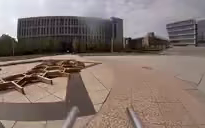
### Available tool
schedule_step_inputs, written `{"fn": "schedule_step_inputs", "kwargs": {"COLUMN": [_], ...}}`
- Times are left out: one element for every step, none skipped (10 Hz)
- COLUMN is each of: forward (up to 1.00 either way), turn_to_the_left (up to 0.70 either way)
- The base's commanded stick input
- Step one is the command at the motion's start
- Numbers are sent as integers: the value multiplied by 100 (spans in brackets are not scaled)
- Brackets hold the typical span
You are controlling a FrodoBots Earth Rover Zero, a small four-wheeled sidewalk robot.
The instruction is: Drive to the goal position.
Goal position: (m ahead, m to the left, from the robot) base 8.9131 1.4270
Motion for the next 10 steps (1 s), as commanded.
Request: {"fn": "schedule_step_inputs", "kwargs": {"forward": [100,100,100,100,100,100,100,100,100,100], "turn_to_the_left": [2,2,2,2,2,2,2,2,2,2]}}
